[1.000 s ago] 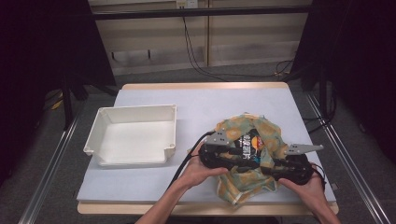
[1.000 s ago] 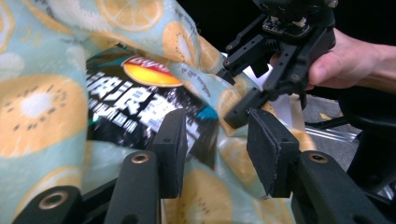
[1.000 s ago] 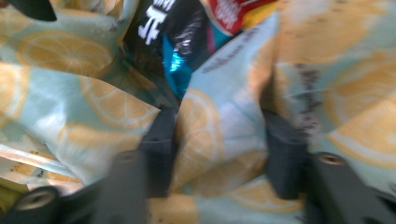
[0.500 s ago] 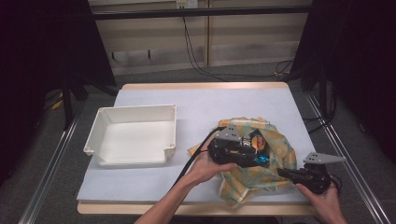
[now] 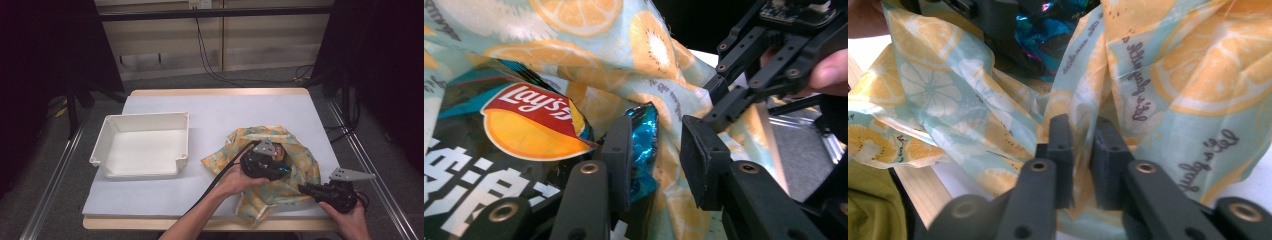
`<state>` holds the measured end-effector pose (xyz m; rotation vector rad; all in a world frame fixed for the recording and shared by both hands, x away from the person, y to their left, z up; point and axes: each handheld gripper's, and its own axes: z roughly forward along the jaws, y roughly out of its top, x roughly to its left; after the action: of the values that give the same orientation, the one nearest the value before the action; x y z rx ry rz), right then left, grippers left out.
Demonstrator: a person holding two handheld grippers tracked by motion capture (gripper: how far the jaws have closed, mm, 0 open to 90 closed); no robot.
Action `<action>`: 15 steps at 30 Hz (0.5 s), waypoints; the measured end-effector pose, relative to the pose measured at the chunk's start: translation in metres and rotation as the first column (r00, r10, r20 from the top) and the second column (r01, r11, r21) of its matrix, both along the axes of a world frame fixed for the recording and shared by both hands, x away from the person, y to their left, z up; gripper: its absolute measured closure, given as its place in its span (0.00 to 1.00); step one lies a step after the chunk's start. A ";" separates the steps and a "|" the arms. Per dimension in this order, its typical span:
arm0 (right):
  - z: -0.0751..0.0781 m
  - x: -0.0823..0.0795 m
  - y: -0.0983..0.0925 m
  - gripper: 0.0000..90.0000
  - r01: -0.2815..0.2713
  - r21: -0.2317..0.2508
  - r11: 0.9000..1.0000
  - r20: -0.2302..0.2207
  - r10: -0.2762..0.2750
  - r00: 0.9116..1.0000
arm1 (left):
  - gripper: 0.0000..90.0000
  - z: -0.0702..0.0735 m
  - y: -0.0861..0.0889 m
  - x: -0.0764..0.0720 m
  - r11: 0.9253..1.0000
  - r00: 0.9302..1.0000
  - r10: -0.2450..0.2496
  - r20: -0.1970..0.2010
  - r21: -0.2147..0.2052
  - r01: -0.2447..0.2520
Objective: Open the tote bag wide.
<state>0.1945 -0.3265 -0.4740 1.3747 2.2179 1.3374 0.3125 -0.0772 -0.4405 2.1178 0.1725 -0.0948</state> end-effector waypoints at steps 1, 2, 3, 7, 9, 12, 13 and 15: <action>0.000 0.000 -0.001 0.84 -0.002 0.005 1.000 -0.001 0.002 1.000 | 0.73 0.000 0.000 0.000 1.000 1.000 0.003 0.005 0.005 -0.003; 0.000 0.001 -0.001 0.82 -0.003 0.006 1.000 0.006 0.003 1.000 | 0.73 0.000 -0.002 0.000 1.000 1.000 0.002 0.020 0.015 -0.003; 0.001 0.001 -0.002 0.80 -0.006 0.009 1.000 0.009 0.006 1.000 | 0.72 -0.001 -0.003 -0.001 1.000 1.000 0.003 0.031 0.015 -0.003; 0.004 0.003 -0.003 0.76 0.000 0.013 1.000 0.025 0.000 1.000 | 0.65 -0.002 -0.008 -0.005 0.999 0.998 0.000 0.061 0.042 -0.003; 0.005 0.004 -0.002 0.76 -0.004 0.012 1.000 0.032 0.004 0.999 | 0.63 -0.005 -0.009 -0.005 0.997 0.996 0.023 0.089 0.068 -0.030; 0.004 0.004 -0.002 0.76 -0.009 0.009 1.000 0.027 0.009 1.000 | 0.62 -0.009 -0.011 -0.003 0.993 0.993 0.036 0.111 0.104 -0.048; 0.003 0.004 -0.002 0.76 -0.006 0.011 1.000 0.026 0.006 1.000 | 0.62 -0.011 -0.011 -0.002 0.994 0.994 0.035 0.104 0.096 -0.045; 0.003 0.003 -0.003 0.76 -0.005 0.008 1.000 0.028 0.005 1.000 | 0.62 -0.013 -0.013 -0.003 0.991 0.991 0.046 0.126 0.116 -0.061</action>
<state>0.1978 -0.3291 -0.4709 1.3459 2.2018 1.3601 0.3096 -0.0898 -0.4532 2.2290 0.1654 0.0799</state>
